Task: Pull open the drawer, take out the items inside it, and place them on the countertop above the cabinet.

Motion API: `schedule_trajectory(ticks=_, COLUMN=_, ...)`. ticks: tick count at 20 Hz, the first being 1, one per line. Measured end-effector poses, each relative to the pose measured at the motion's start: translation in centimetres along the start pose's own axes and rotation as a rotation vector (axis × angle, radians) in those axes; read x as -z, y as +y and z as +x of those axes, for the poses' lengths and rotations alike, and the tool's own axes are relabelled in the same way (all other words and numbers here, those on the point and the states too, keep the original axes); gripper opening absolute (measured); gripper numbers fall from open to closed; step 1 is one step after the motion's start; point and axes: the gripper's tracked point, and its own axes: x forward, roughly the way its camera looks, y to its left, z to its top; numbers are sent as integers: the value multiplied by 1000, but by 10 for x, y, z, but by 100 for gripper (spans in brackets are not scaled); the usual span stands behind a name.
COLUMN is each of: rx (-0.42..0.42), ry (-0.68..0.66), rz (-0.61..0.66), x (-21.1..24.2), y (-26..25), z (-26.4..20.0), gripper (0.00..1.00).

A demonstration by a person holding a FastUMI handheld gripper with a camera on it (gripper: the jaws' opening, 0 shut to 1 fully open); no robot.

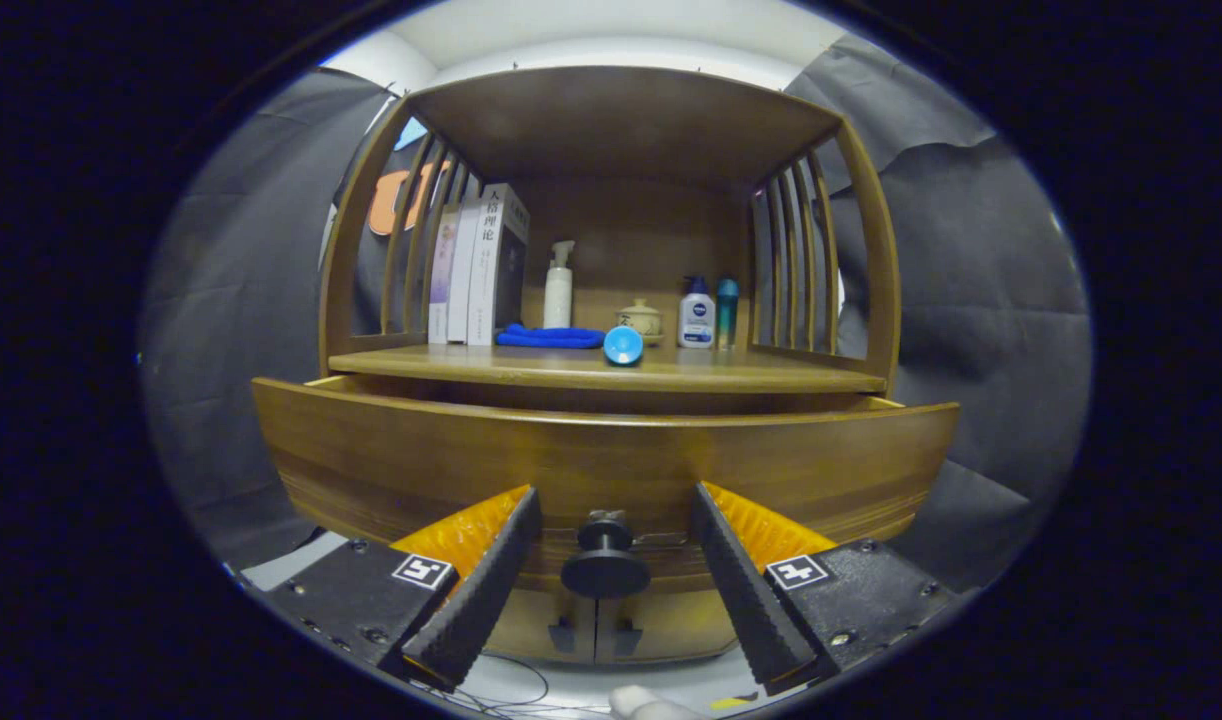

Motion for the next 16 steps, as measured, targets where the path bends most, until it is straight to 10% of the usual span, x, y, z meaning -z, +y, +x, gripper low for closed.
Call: schedule_trajectory(ticks=16, rx=-12, ry=-46, rz=39, x=-5, y=1, z=66, gripper=99)
